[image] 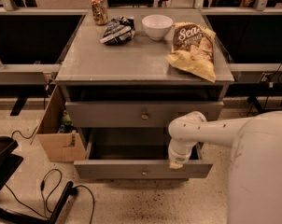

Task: Open middle drawer

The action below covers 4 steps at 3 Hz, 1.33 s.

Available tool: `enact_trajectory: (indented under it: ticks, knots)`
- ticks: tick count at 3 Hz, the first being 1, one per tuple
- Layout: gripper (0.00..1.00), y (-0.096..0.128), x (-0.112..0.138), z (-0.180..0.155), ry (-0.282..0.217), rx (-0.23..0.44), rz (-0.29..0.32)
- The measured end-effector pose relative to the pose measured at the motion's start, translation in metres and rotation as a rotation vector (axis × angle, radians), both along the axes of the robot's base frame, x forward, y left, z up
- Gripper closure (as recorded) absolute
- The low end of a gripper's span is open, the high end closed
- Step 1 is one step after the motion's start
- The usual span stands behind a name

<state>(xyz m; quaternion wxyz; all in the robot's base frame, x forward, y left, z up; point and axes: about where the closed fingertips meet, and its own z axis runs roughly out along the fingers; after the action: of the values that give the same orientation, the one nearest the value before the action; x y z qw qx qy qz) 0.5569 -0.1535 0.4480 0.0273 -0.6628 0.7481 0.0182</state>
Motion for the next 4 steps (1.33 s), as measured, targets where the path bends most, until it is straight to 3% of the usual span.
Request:
enact_trajectory:
  ticks: [4]
  knots:
    - [1.00, 0.006, -0.022, 0.007, 0.044, 0.025, 0.027]
